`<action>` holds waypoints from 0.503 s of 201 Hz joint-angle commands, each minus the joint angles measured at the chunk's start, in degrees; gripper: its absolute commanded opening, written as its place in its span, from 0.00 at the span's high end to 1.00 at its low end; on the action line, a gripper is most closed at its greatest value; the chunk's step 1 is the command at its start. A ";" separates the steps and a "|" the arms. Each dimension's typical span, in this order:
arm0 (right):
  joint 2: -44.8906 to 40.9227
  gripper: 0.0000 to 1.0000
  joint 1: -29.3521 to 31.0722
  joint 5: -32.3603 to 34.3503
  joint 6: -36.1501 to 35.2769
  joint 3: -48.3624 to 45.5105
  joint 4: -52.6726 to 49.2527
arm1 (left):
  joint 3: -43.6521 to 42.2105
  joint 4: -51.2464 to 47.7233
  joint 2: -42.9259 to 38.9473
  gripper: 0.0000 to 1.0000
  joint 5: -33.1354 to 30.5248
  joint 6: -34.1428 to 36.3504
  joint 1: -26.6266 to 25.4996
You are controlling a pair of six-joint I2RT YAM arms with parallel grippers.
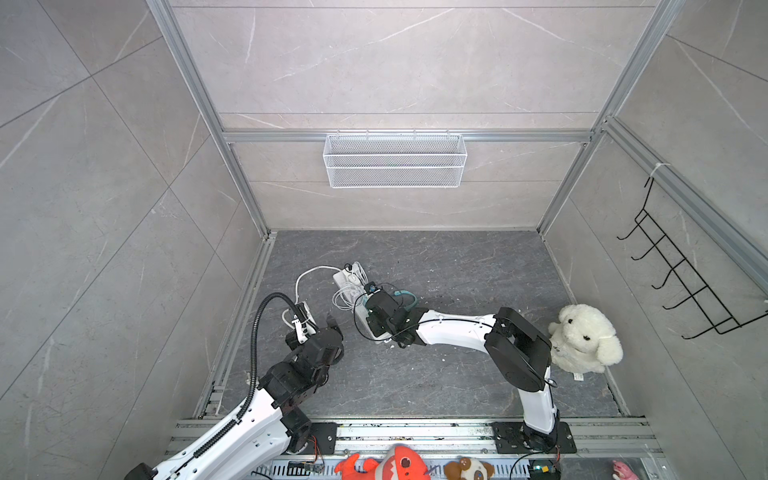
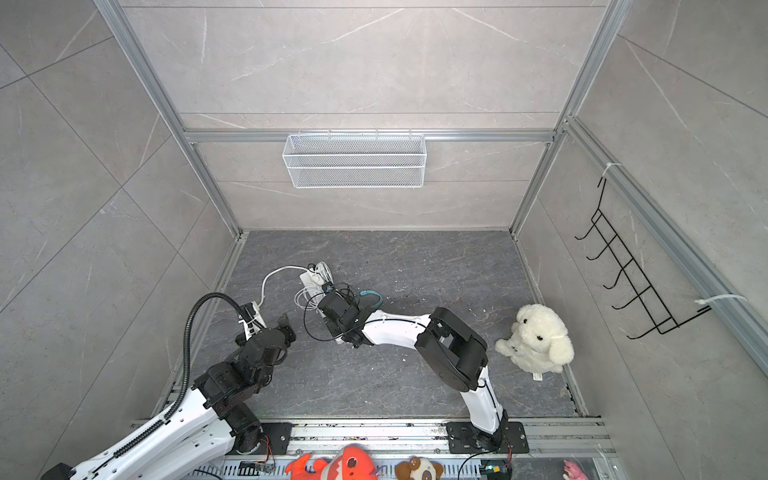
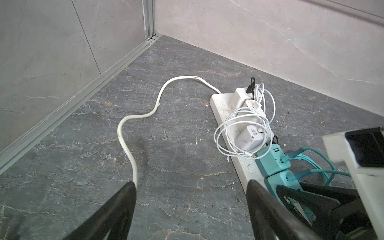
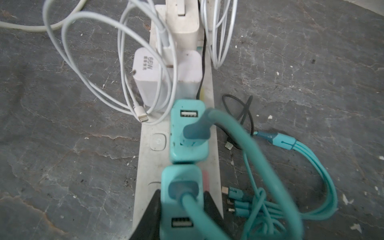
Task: Insert the plug
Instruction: 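Push the teal charger down into the socket with the right gripper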
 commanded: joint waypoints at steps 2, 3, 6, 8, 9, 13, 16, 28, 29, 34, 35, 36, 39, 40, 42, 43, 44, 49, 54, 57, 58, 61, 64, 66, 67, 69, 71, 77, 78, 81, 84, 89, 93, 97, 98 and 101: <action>6.25 1.00 0.19 -2.71 1.91 -3.82 -7.84 | -0.13 -0.30 -1.51 0.14 -2.84 1.46 0.40; 6.25 1.00 0.17 -2.71 1.92 -3.74 -7.83 | -0.14 -0.35 -1.52 0.14 -2.88 1.50 0.40; 6.34 1.00 0.16 -2.82 1.92 -3.67 -7.81 | -0.13 -0.45 -1.61 0.14 -3.03 1.51 0.40; 6.41 1.00 0.16 -2.87 1.94 -3.53 -7.81 | -0.08 -0.53 -1.68 0.14 -3.05 1.54 0.36; 6.46 1.00 0.16 -2.92 1.93 -3.42 -7.86 | -0.07 -0.56 -1.69 0.14 -3.11 1.59 0.38; 6.60 1.00 0.16 -2.97 1.83 -3.32 -7.85 | -0.19 -0.73 -1.75 0.14 -3.34 1.54 0.39; 6.63 0.99 0.16 -3.09 1.83 -3.17 -7.83 | -0.17 -0.83 -1.79 0.14 -3.47 1.55 0.40; 6.75 0.97 0.16 -3.15 1.83 -2.70 -7.46 | -0.44 -1.02 -1.97 0.14 -3.84 1.47 0.36; 6.72 0.97 0.16 -3.15 1.83 -2.66 -7.42 | -0.47 -1.02 -2.01 0.14 -3.86 1.47 0.38; 6.64 0.96 0.15 -3.15 1.75 -2.47 -7.37 | -0.56 -1.02 -2.10 0.14 -3.98 1.43 0.38; 6.67 0.95 0.15 -3.15 1.74 -2.45 -7.37 | -0.58 -1.11 -2.12 0.14 -4.02 1.49 0.39; 6.64 0.95 0.16 -3.15 1.74 -2.44 -7.33 | -0.54 -1.15 -2.13 0.14 -3.99 1.43 0.40; 6.69 0.94 0.16 -3.15 1.68 -2.36 -7.29 | -0.58 -1.16 -2.21 0.13 -4.03 1.50 0.39; 6.64 0.94 0.16 -3.15 1.66 -2.35 -7.24 | -0.59 -1.18 -2.22 0.13 -4.04 1.44 0.40; 6.57 0.93 0.16 -3.15 1.66 -2.28 -7.21 | -0.55 -1.24 -2.23 0.13 -4.05 1.52 0.40; 6.59 0.93 0.16 -3.15 1.65 -2.27 -7.25 | -0.57 -1.31 -2.28 0.13 -4.05 1.54 0.40; 6.60 0.93 0.16 -3.15 1.65 -2.26 -7.18 | -0.58 -1.34 -2.30 0.13 -4.10 1.54 0.40; 6.51 0.91 0.15 -3.06 1.66 -2.13 -7.05 | -0.61 -1.63 -2.45 0.13 -4.17 1.55 0.38; 6.35 0.90 0.16 -3.19 1.65 -2.14 -6.81 | -0.55 -2.01 -2.65 0.13 -4.31 1.55 0.40; 6.30 0.89 0.16 -3.30 1.61 -2.03 -6.70 | -0.51 -2.34 -2.79 0.13 -4.40 1.50 0.40; 6.28 0.89 0.16 -3.35 1.59 -2.01 -6.68 | -0.55 -2.39 -2.86 0.13 -4.49 1.48 0.40; 6.23 0.87 0.16 -3.40 1.52 -1.88 -6.76 | -0.51 -2.69 -3.04 0.13 -4.58 1.37 0.34; 6.14 0.86 0.16 -3.46 1.53 -1.76 -6.91 | -0.59 -2.95 -3.22 0.13 -4.70 1.23 0.39; 6.09 0.85 0.16 -3.42 1.49 -1.63 -7.04 | -0.64 -3.02 -3.34 0.13 -4.81 1.12 0.40; 6.04 0.85 0.16 -3.42 1.48 -1.59 -7.07 | -0.70 -3.12 -3.40 0.13 -4.83 1.12 0.40; 5.96 0.84 0.18 -3.37 1.48 -1.56 -7.14 | -0.71 -3.17 -3.56 0.13 -4.91 1.11 0.40; 5.83 0.83 0.23 -3.34 1.48 -1.58 -7.16 | -0.75 -3.23 -3.73 0.13 -4.90 1.05 0.40; 5.47 0.81 0.25 -3.20 1.48 -1.67 -7.04 | -1.02 -3.10 -4.23 0.13 -4.89 1.08 0.40; 5.38 0.80 0.25 -3.17 1.48 -1.70 -7.03 | -1.07 -3.07 -4.33 0.13 -4.91 1.05 0.40; 5.03 0.79 0.22 -3.17 1.43 -1.81 -6.89 | -1.26 -2.98 -4.57 0.13 -4.86 1.10 0.39; 4.84 0.78 0.31 -3.07 1.39 -1.88 -6.73 | -1.42 -2.77 -4.76 0.13 -4.75 1.13 0.38; 4.31 0.75 0.33 -2.93 1.39 -2.13 -6.61 | -1.74 -2.42 -5.14 0.13 -4.69 1.24 0.40; 3.80 0.74 0.33 -2.82 1.39 -2.30 -6.47 | -1.88 -2.08 -5.34 0.13 -4.52 1.43 0.40; 3.41 0.73 0.33 -2.80 1.31 -2.49 -6.41 | -2.05 -1.75 -5.47 0.13 -4.42 1.61 0.40; 3.29 0.73 0.33 -2.80 1.26 -2.59 -6.37 | -2.11 -1.69 -5.52 0.13 -4.33 1.62 0.40; 3.05 0.72 0.33 -2.78 1.22 -2.73 -6.20 | -2.15 -1.58 -5.57 0.13 -4.26 1.71 0.40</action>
